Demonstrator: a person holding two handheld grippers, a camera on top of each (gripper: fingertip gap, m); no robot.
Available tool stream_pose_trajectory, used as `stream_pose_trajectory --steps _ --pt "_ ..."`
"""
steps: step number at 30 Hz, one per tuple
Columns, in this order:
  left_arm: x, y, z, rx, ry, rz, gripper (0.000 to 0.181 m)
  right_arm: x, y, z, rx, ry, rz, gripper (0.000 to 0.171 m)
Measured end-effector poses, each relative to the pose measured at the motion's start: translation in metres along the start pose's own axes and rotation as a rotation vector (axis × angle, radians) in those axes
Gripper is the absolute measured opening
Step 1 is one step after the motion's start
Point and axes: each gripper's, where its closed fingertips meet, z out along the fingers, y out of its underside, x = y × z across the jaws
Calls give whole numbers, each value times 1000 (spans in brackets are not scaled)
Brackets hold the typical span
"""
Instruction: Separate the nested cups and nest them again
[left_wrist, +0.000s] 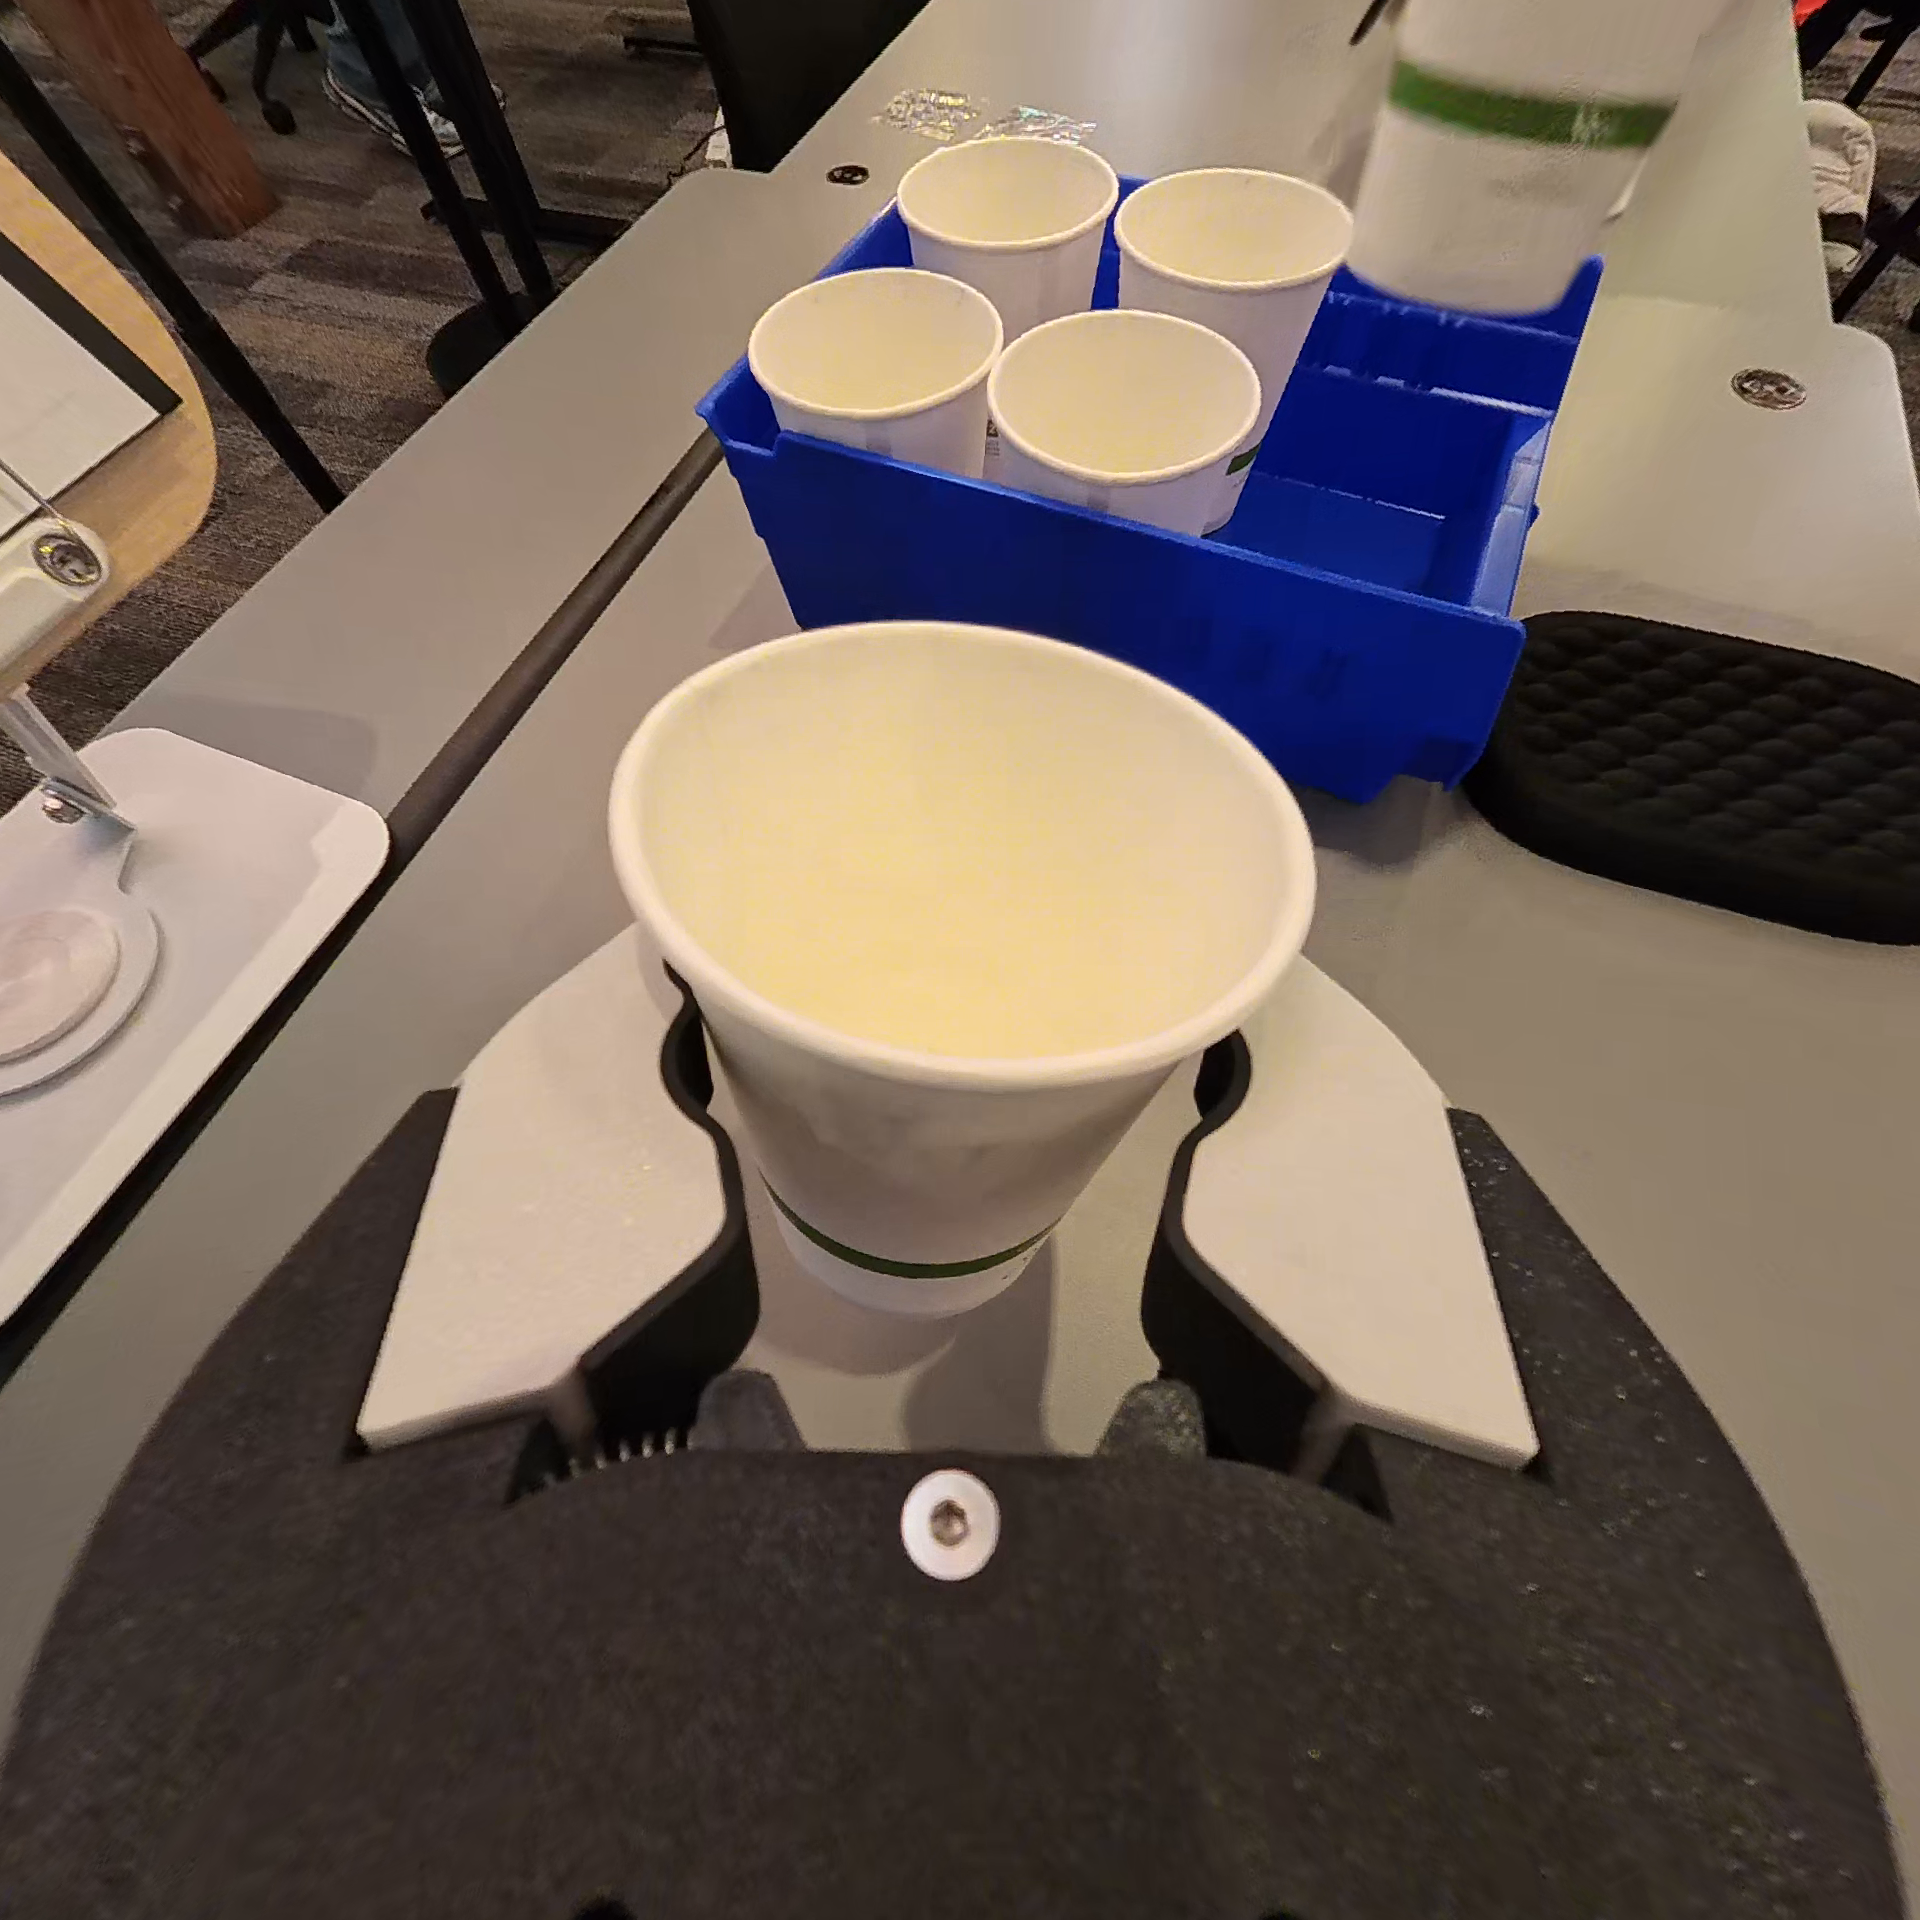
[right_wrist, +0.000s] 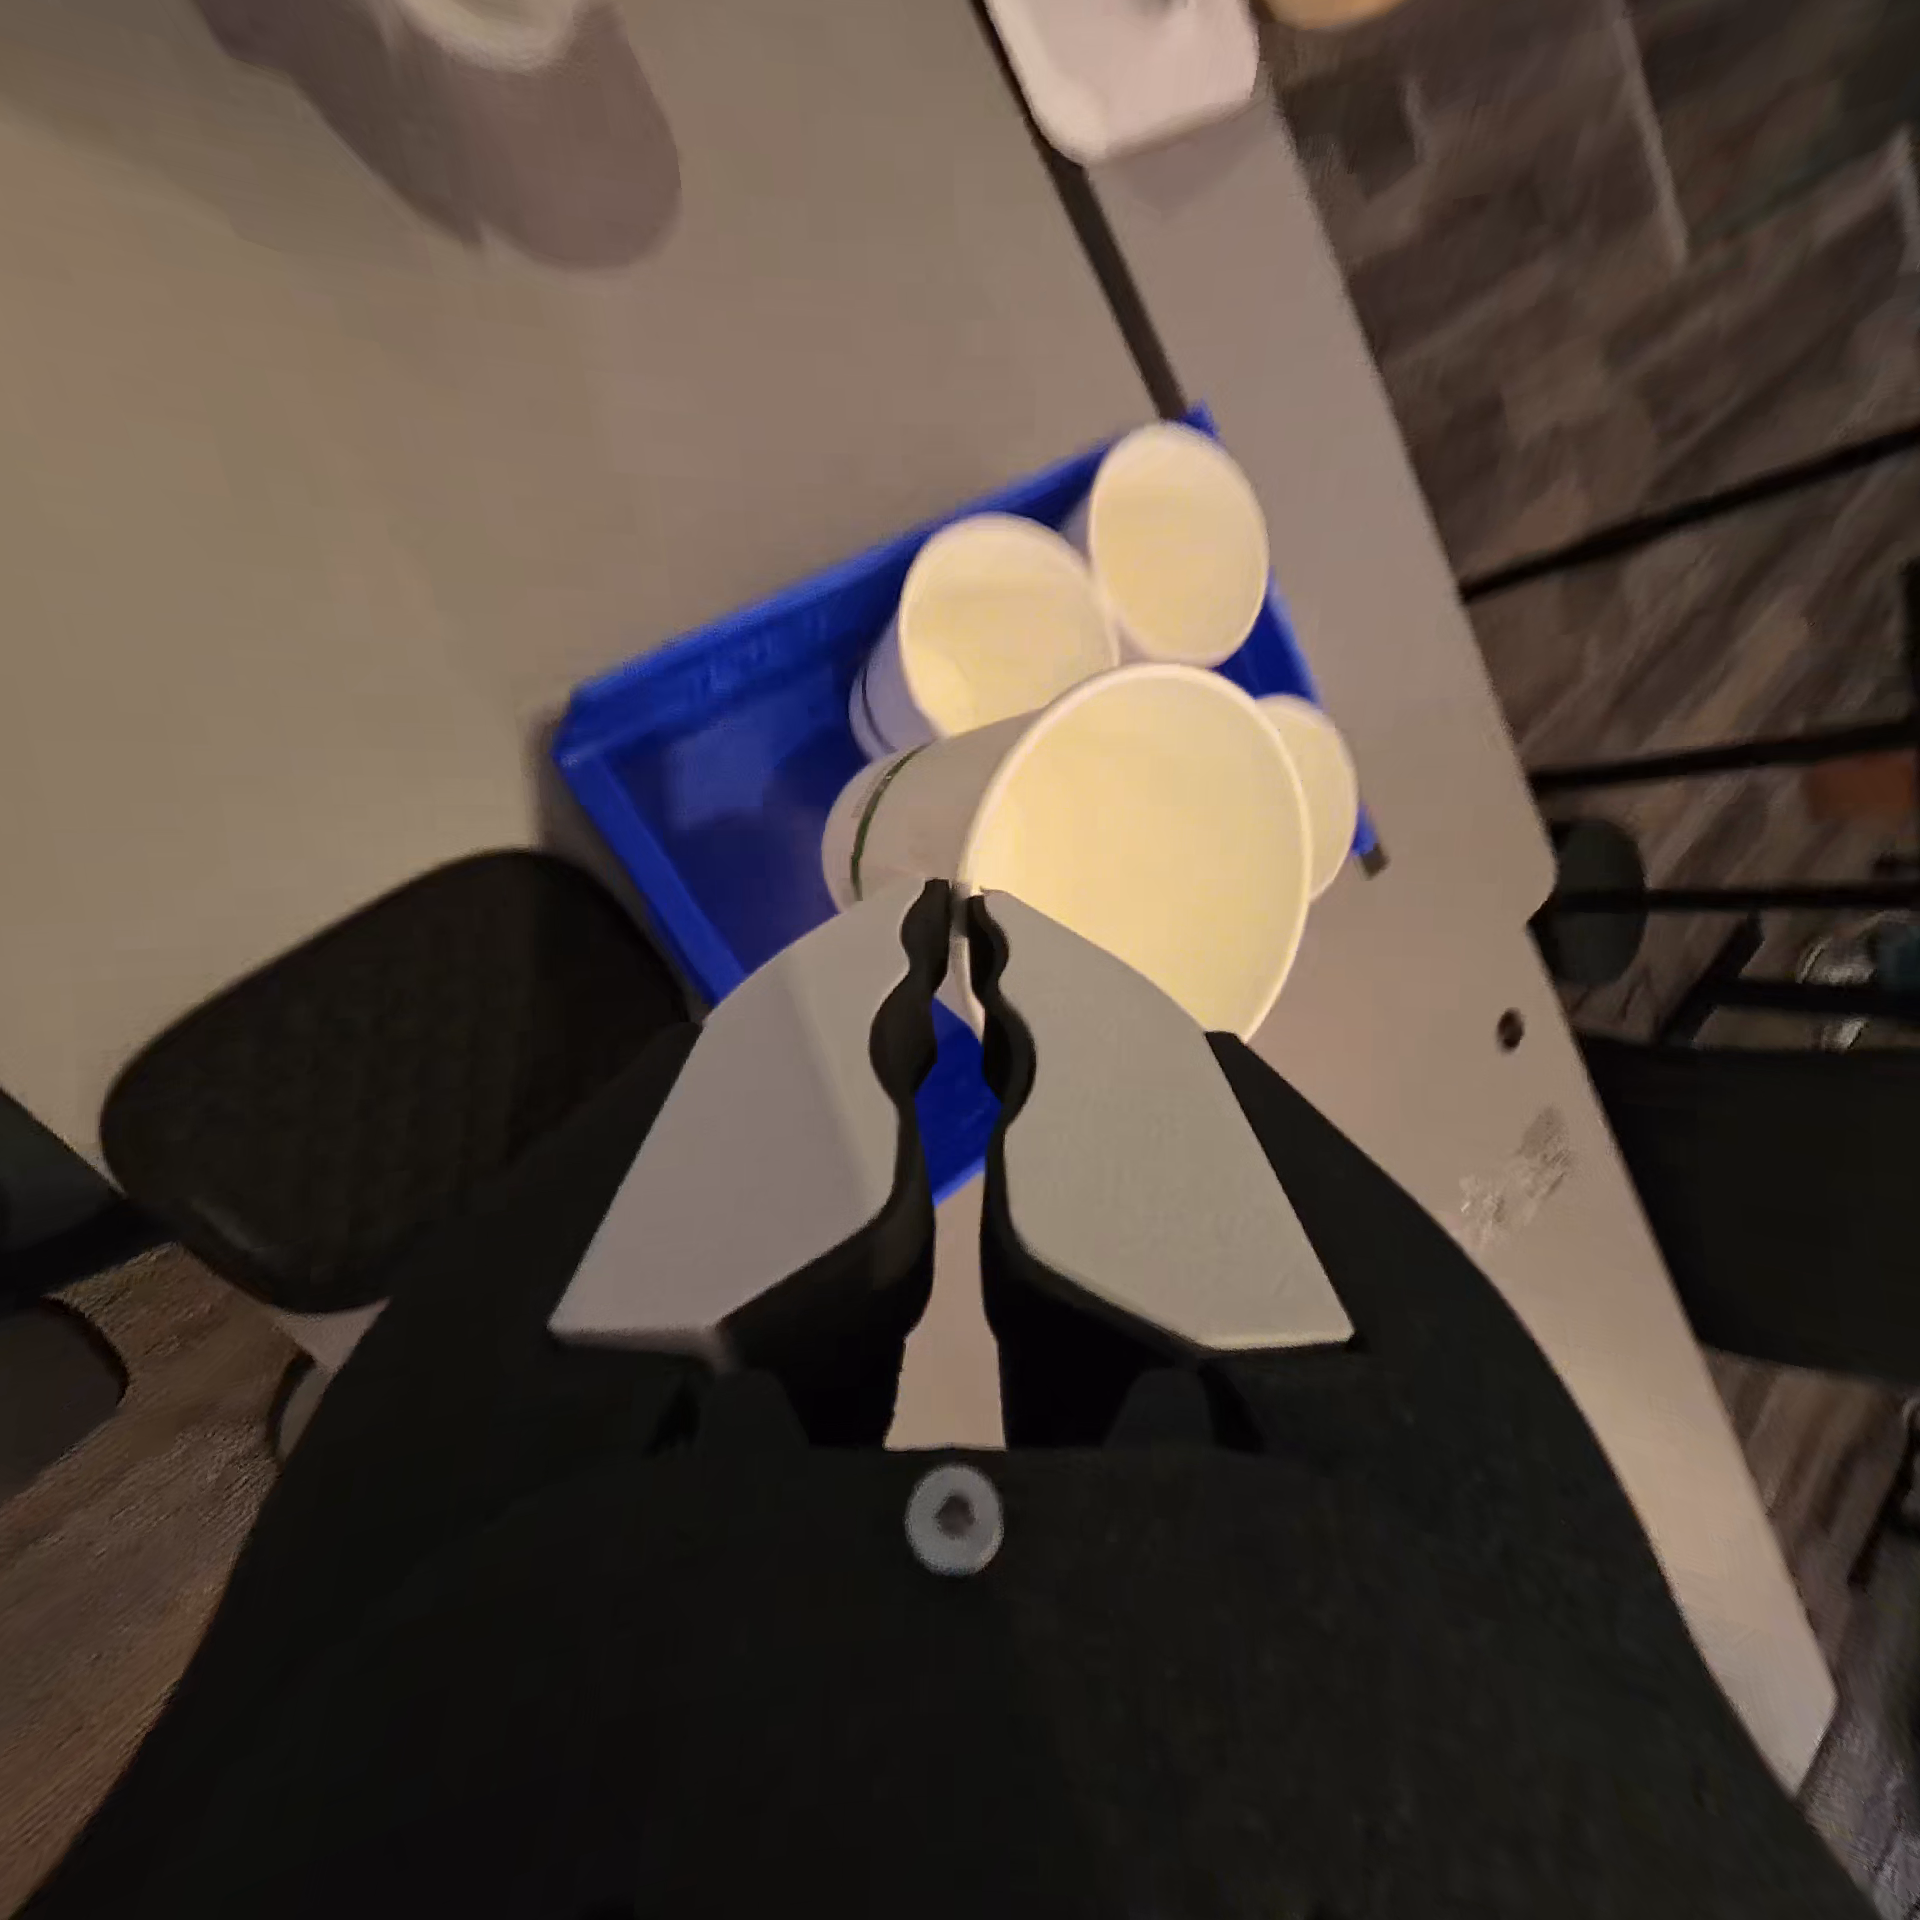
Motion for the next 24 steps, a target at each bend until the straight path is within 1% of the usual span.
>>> stream_pose_trajectory --steps 3,7,10,15,19,24 --pt "0 2 2 -8 2 -1 93 -12 40 21 -44 -12 41 3" --pt "2 4 5 -19 4 4 93 -25 76 50 -108 -8 40 3" --pt "4 5 6 -24 4 10 93 -28 87 64 -121 8 28 3" --pt "3 4 5 -21 3 10 93 -33 93 71 -129 -1 14 3" --pt "3 4 4 -21 3 10 93 -33 106 76 -192 0 -12 3" --pt "5 4 5 -25 5 15 93 -39 112 84 -254 -6 -63 3"
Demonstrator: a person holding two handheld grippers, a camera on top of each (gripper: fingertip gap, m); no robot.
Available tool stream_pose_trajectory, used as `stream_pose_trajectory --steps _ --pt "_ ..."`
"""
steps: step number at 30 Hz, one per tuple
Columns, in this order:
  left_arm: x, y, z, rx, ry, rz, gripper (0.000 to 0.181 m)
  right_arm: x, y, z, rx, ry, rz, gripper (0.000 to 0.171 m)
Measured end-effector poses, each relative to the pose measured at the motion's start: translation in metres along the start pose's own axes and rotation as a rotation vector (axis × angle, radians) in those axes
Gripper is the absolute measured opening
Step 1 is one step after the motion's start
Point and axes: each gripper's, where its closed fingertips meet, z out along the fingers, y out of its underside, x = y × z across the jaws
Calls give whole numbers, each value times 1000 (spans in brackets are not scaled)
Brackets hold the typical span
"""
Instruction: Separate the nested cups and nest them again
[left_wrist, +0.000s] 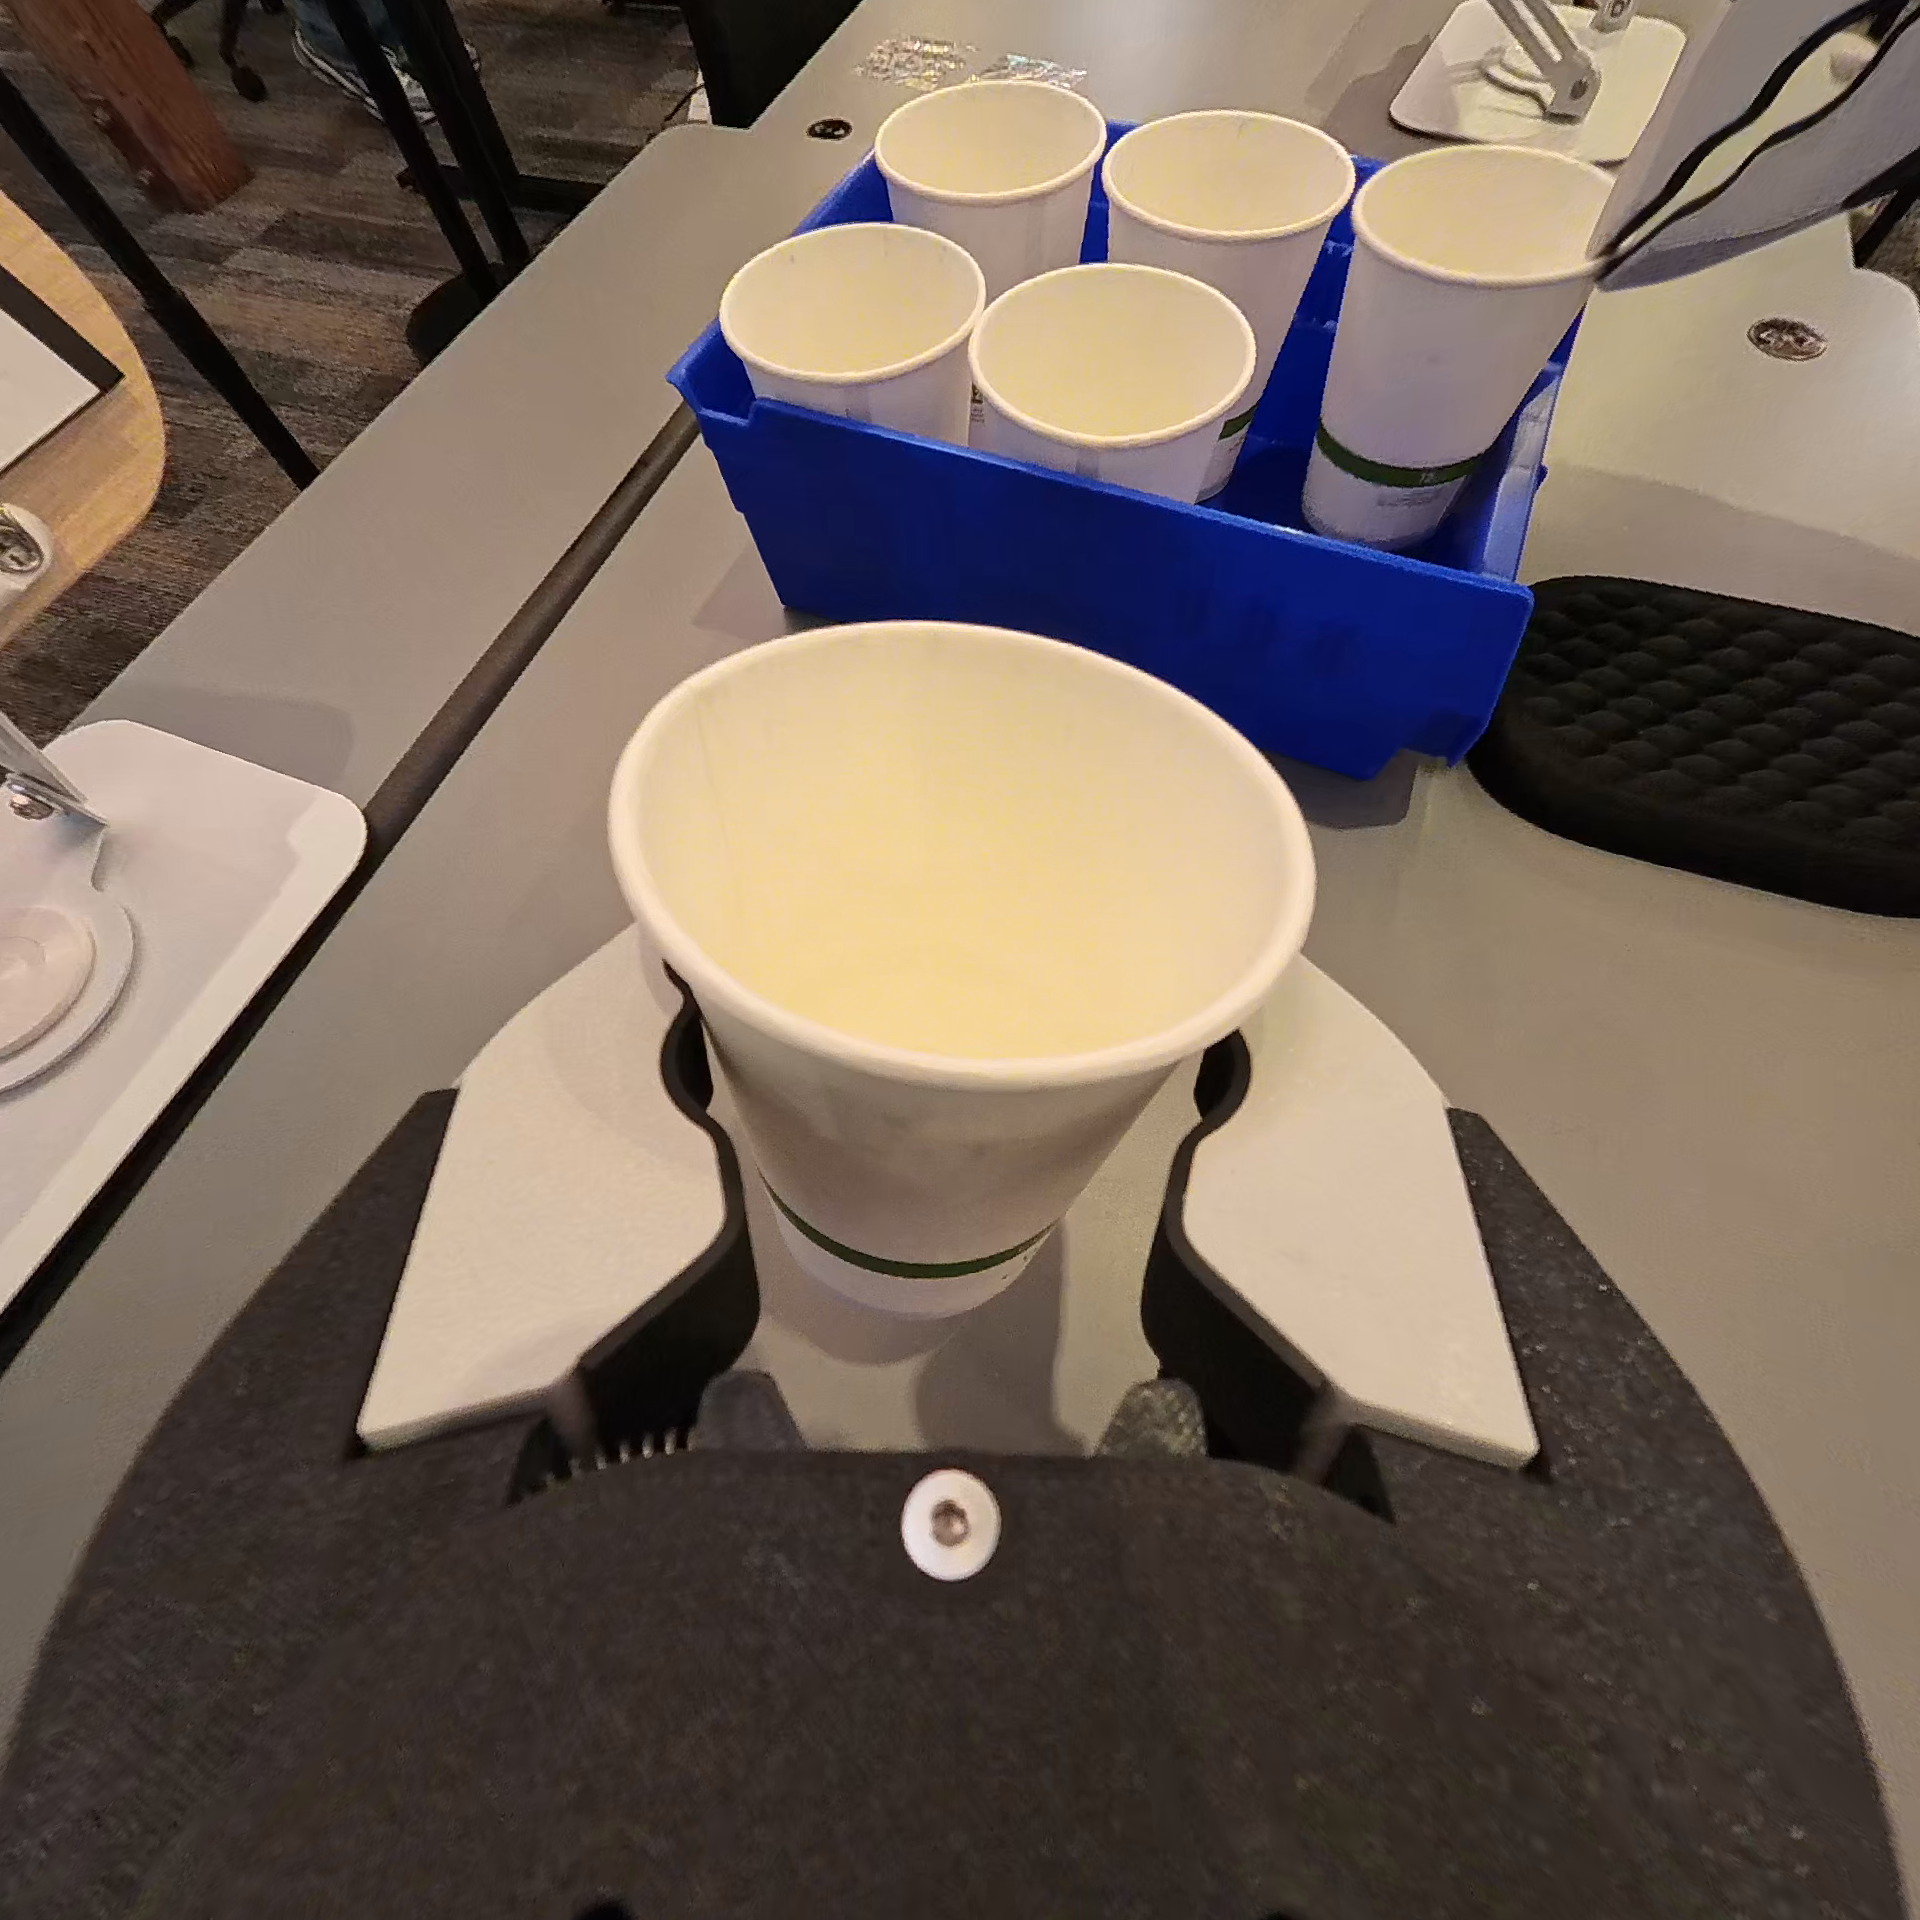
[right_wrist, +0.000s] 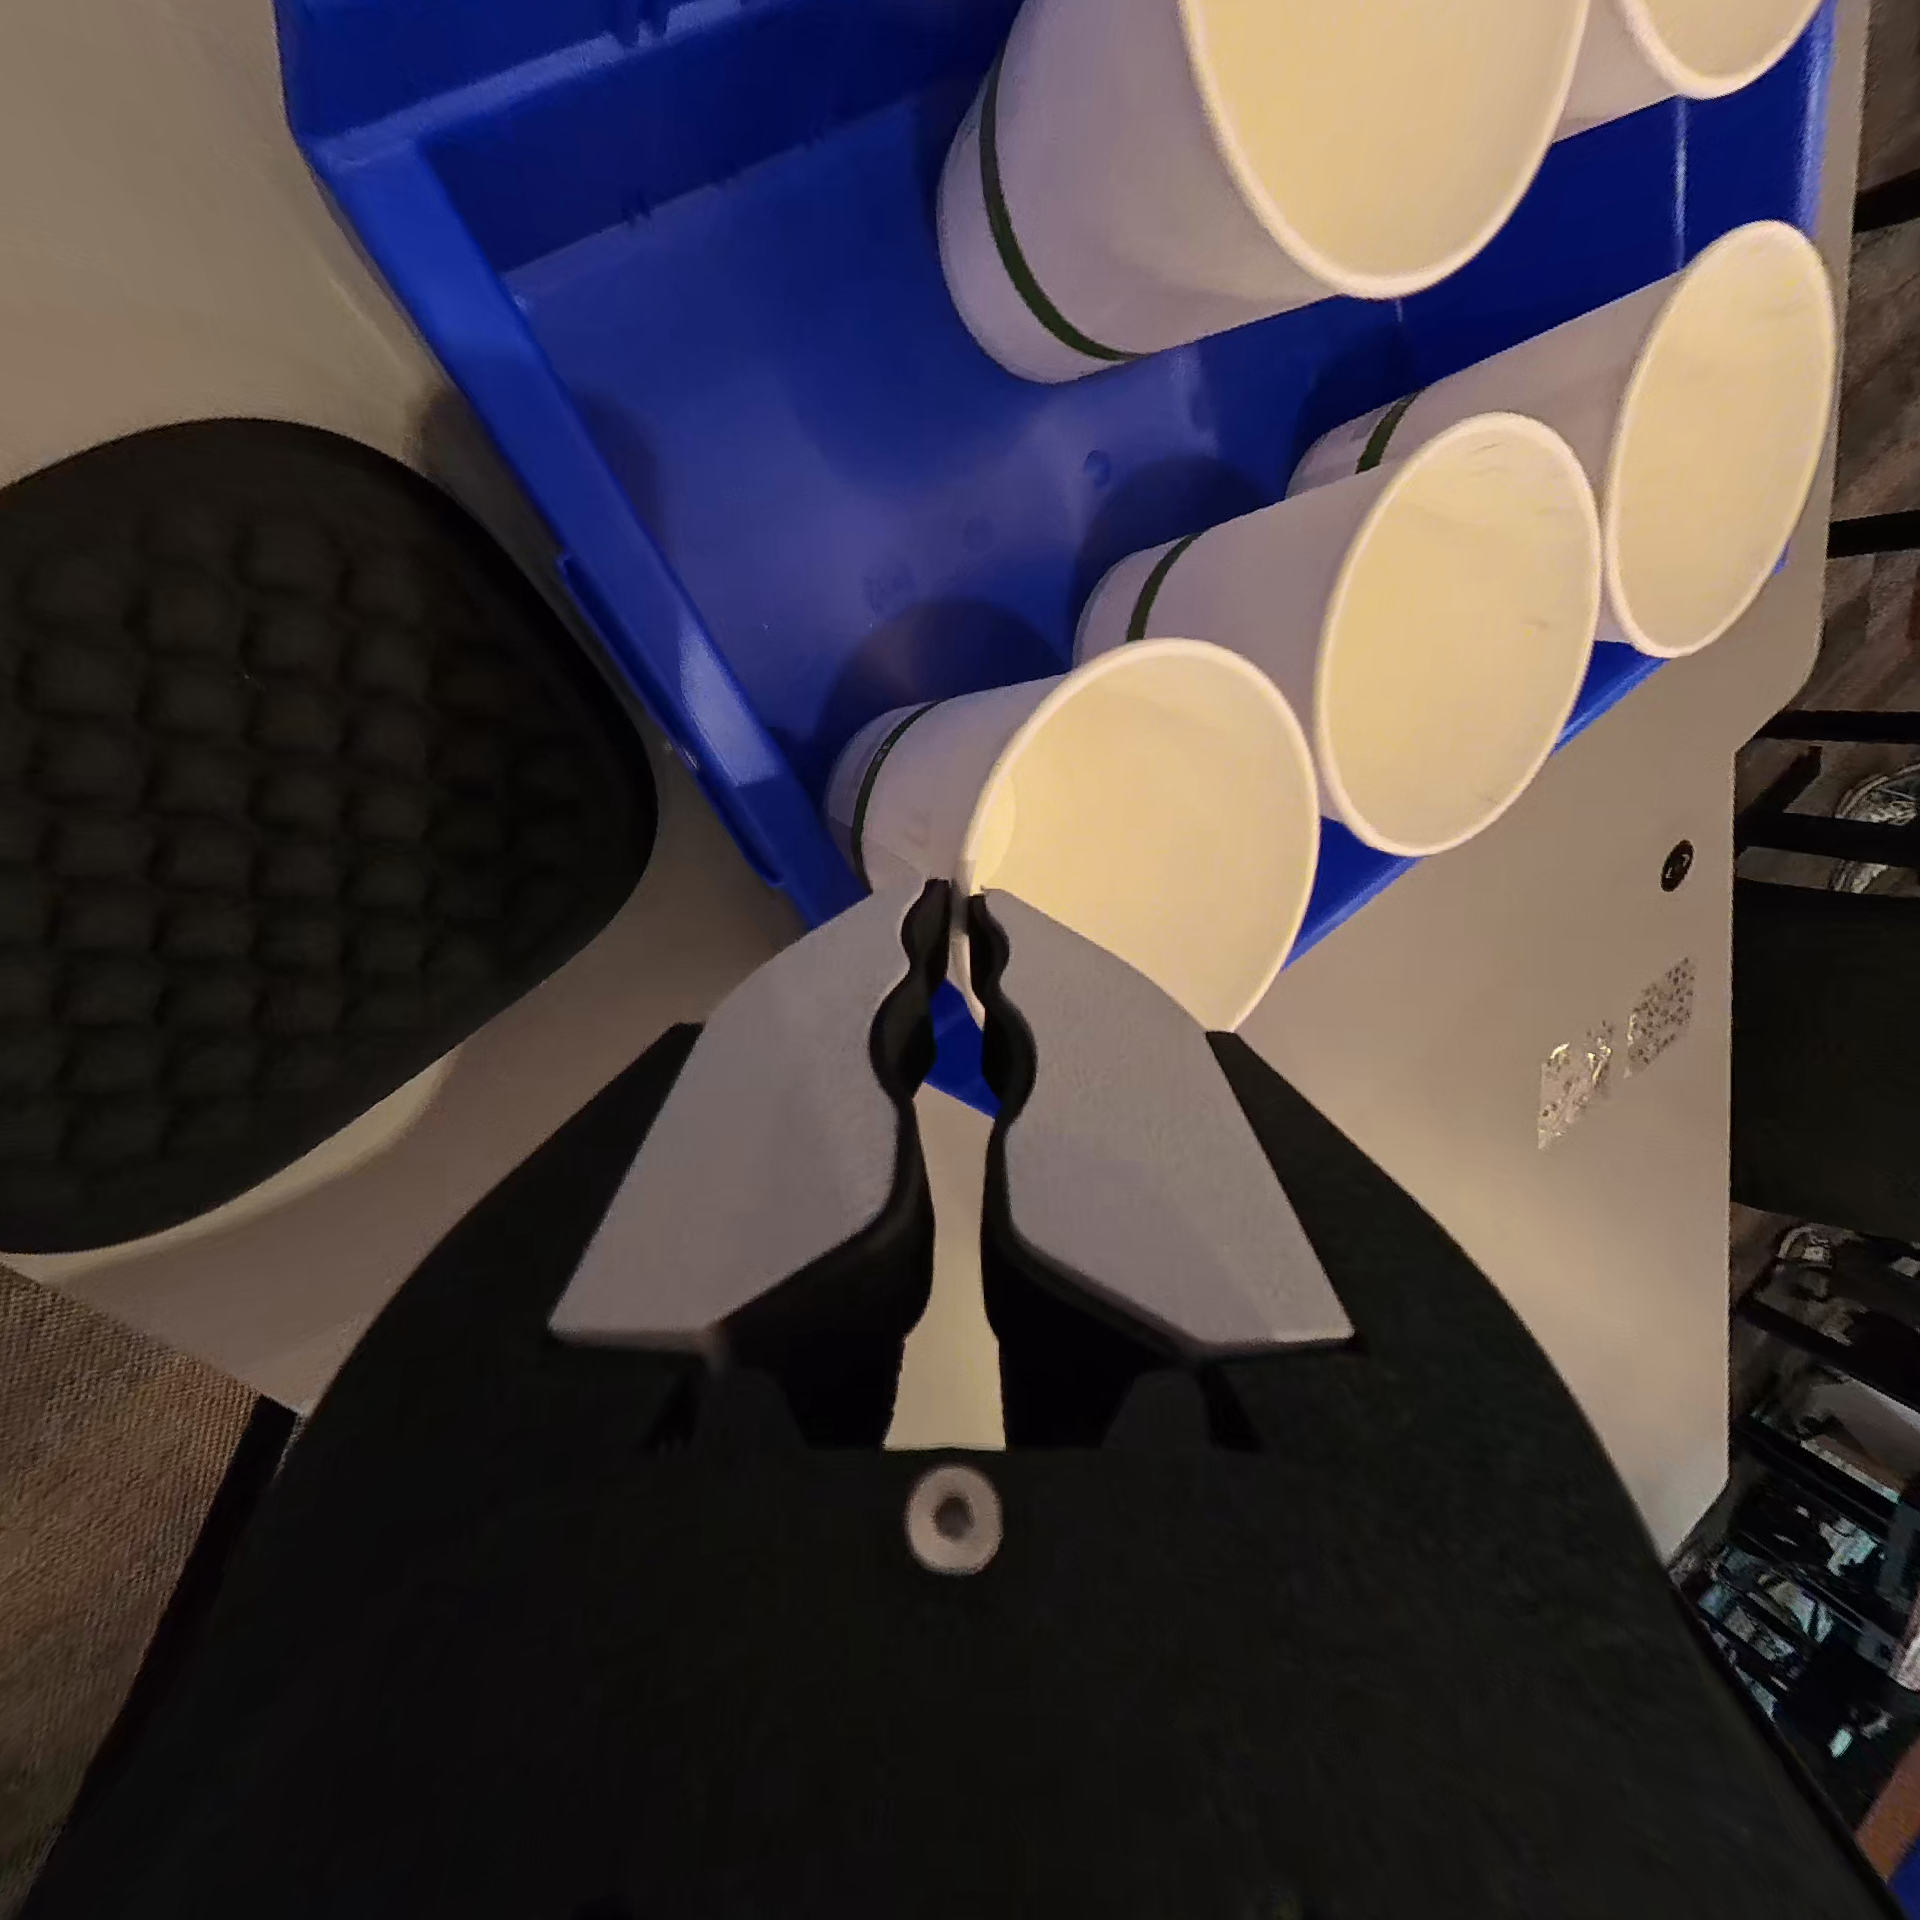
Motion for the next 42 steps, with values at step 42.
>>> stream_pose_trajectory --steps 42 --pt "65 -41 -36 187 353 12 107 -68 -251 -67 394 -203 -446 3"
